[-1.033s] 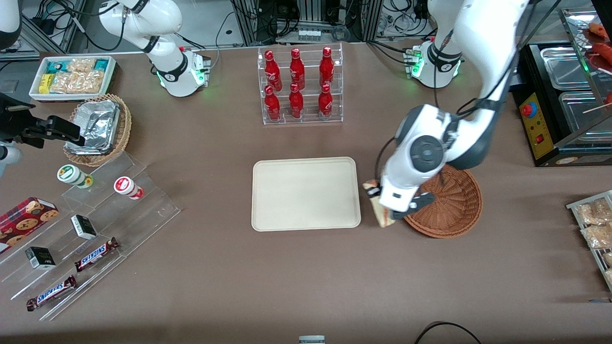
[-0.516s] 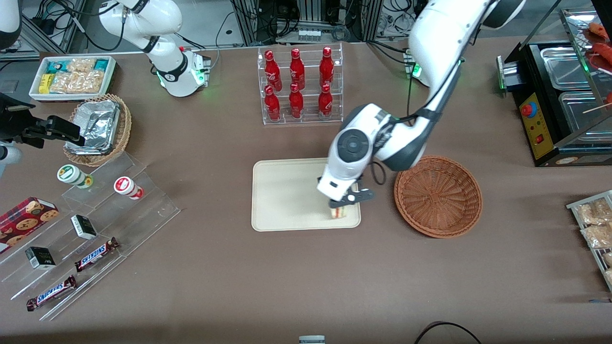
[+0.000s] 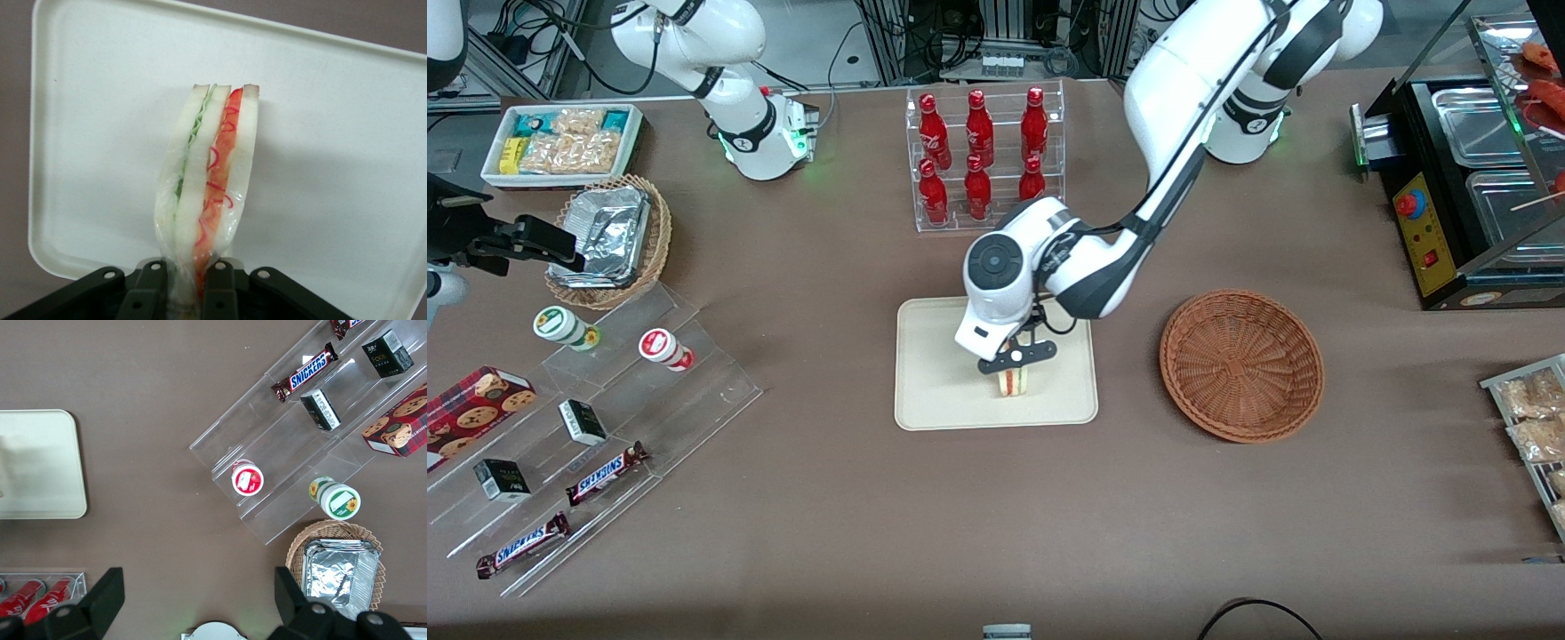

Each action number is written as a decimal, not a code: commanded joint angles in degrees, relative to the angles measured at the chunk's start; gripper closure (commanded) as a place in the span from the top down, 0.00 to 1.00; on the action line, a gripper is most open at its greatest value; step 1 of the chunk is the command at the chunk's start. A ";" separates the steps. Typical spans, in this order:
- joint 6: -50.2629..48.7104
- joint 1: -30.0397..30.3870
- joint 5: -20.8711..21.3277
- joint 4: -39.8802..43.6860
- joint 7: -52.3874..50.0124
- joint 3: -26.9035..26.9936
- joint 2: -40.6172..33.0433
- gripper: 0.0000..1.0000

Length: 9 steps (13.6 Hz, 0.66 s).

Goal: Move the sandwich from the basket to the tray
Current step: 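Lower the sandwich onto the tray and open the left gripper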

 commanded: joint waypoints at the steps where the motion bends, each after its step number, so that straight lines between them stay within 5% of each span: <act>1: -2.63 -1.78 1.08 5.44 -3.78 0.58 3.48 0.00; 5: -2.36 -2.40 0.73 5.45 -4.67 0.58 4.28 0.00; 6: -2.10 -2.22 0.55 5.45 -4.58 0.58 4.28 0.32; 7: -2.01 -2.05 0.38 5.45 -4.23 0.58 4.28 0.99; 9: -2.10 -1.96 0.38 5.71 -3.97 0.58 3.84 1.00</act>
